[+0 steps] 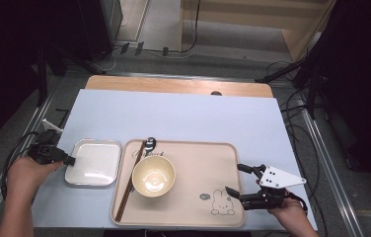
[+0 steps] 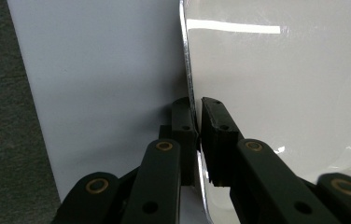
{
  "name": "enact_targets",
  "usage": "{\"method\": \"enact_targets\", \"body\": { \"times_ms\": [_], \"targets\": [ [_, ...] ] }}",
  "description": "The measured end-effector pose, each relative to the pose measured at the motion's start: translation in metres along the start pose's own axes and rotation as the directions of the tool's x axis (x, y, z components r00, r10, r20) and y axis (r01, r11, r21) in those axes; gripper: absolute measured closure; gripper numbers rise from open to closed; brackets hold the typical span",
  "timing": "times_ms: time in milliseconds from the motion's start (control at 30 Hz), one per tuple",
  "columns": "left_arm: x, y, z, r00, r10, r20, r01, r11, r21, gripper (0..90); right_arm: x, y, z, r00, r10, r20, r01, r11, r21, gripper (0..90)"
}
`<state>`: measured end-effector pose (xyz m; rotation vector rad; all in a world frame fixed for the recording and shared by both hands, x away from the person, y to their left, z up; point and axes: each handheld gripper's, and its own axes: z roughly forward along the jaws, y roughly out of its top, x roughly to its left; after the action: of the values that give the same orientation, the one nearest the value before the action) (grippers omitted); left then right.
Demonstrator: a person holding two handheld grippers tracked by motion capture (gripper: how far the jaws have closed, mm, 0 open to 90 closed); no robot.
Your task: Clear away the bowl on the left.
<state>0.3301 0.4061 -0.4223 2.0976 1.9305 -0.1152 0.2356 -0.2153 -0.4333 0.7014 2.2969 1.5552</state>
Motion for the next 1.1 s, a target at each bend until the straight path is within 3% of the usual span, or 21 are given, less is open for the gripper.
{"method": "enact_targets", "body": {
  "times_ms": [67,167,267,333,467,567,733,967,1100],
  "targets": [
    [0.002,0.000,0.000,0.9998,-0.012,0.015,0.012,0.9999,0.001,85.7,-0.001,0.000,0.000,0.9999,0.012,0.007,-0.012,1.000,-0.001,15.8],
    [0.006,0.001,0.000,0.9984,-0.039,0.041,0.039,0.9993,0.003,86.9,-0.003,0.001,0.000,0.9976,0.066,-0.018,-0.066,0.997,0.034,13.4],
    [0.011,0.000,0.000,0.9932,-0.080,0.085,0.080,0.9968,-0.002,88.3,-0.003,0.004,0.001,0.9984,0.055,-0.015,-0.054,0.996,0.068,13.1],
    [0.013,0.000,0.000,0.9906,-0.089,0.104,0.090,0.9959,-0.004,88.8,-0.002,0.007,0.001,0.9981,0.062,0.007,-0.062,0.996,0.069,13.0],
    [0.018,-0.001,-0.001,0.9855,-0.102,0.135,0.104,0.9945,-0.008,89.3,-0.003,0.015,-0.001,0.9935,0.114,0.000,-0.114,0.992,0.049,12.5],
    [0.019,-0.002,-0.002,0.9838,-0.109,0.142,0.112,0.9937,-0.012,89.4,-0.003,0.019,-0.001,0.9886,0.149,-0.023,-0.147,0.987,0.063,12.6],
    [0.022,-0.004,-0.003,0.9819,-0.112,0.153,0.114,0.9934,-0.008,89.5,-0.002,0.024,0.002,0.9819,0.188,-0.023,-0.185,0.978,0.098,14.0],
    [0.022,-0.003,-0.007,0.9788,-0.117,0.168,0.122,0.9924,-0.018,89.5,-0.004,0.026,0.003,0.9739,0.227,-0.008,-0.225,0.968,0.109,15.5],
    [0.020,-0.002,-0.011,0.9791,-0.112,0.169,0.117,0.9929,-0.019,89.5,-0.005,0.028,0.004,0.9739,0.227,-0.005,-0.225,0.969,0.106,16.2]
  ]
}}
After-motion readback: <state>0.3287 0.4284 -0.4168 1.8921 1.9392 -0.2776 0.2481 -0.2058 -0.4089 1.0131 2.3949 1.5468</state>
